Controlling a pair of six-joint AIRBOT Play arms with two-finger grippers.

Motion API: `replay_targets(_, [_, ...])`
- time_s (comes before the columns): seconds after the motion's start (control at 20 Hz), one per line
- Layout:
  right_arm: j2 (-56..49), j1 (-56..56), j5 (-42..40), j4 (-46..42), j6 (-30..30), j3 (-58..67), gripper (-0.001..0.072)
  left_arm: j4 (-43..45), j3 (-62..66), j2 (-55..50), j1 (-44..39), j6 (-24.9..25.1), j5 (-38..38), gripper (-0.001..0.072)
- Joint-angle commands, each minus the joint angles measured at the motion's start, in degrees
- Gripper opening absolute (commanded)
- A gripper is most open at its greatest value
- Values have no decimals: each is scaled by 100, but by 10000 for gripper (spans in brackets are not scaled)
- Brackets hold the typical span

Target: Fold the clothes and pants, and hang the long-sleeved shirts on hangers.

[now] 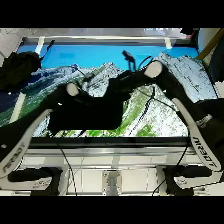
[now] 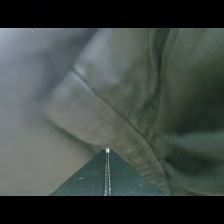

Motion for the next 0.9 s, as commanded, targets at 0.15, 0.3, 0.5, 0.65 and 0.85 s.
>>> replay_targets(0.15, [-378,1145,-1491,13,511,7,25,717,0,1784,1958,9,-498,7])
replay_targets(0.3, [-708,1620,-2155,444,369,26,27,719,0,2409,2667,11,-507,6])
replay_targets(0.5, [-1255,2238,-2614,522,-219,828,108,719,0,2806,3145,11,-522,7])
replay_targets(0.65, [-1565,2402,-2468,575,-289,1504,554,721,-4,2830,3180,13,-654,7])
replay_targets(0.85, [-1421,2024,-1097,-251,-673,2133,538,769,-9,2833,3182,13,-817,7])
